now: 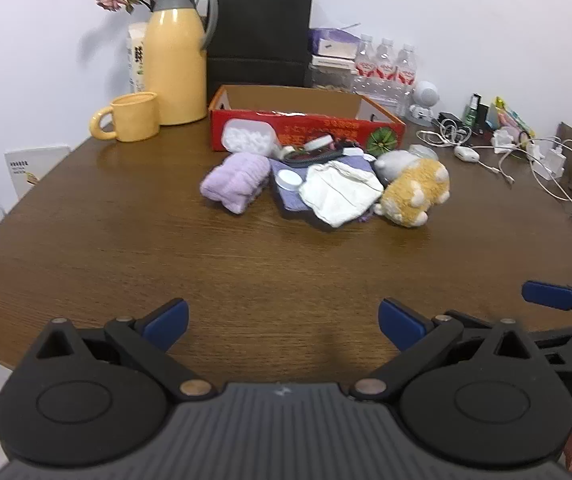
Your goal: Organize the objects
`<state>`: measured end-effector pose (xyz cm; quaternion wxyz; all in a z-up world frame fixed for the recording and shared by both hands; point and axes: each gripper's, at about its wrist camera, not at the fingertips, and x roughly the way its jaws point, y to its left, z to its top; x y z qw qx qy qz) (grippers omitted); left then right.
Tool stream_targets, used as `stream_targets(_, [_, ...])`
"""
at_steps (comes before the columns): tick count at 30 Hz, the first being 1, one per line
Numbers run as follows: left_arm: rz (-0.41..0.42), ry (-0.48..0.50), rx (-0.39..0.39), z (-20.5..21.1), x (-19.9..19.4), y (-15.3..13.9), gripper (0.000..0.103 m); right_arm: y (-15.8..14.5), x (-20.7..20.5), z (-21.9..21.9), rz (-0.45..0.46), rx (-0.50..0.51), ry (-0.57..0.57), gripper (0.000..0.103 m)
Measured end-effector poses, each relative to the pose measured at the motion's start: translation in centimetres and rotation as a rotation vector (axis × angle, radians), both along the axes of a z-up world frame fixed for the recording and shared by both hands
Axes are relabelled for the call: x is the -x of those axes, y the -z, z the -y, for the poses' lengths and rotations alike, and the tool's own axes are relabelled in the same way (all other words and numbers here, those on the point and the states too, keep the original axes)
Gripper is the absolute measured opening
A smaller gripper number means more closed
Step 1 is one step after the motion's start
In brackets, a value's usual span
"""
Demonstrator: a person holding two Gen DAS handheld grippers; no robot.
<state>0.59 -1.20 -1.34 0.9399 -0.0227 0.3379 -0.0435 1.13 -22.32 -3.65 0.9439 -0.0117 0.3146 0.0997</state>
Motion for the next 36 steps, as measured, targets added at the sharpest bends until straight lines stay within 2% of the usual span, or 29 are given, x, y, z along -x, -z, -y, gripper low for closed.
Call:
stream_targets(6, [-0.003,-0.011,0.005,0.0,-0.2,-0.1,0.103,-0.2,0.3,-0.2,0.022,-0.009,-0.017,0.103])
stream_targets(14, [0.015,-0.007,-0.014,0.2,0.1,-0.2,0.103,0.1,0.1,0.8,0.022,-0.040,0.026,0.103])
stream_targets(29, [0.033,-0.028,-0.049,0.2,0.4,-0.3,0.103,-0.8,0.8,0.6,0.095,-0.048,0.035,0.103])
stream_targets(36, [0.035,0.004,-0.088,1.5,0.5,-0.4,0.103,-0.4,0.8,2.1,0.089,-0.102,0.068,0.103])
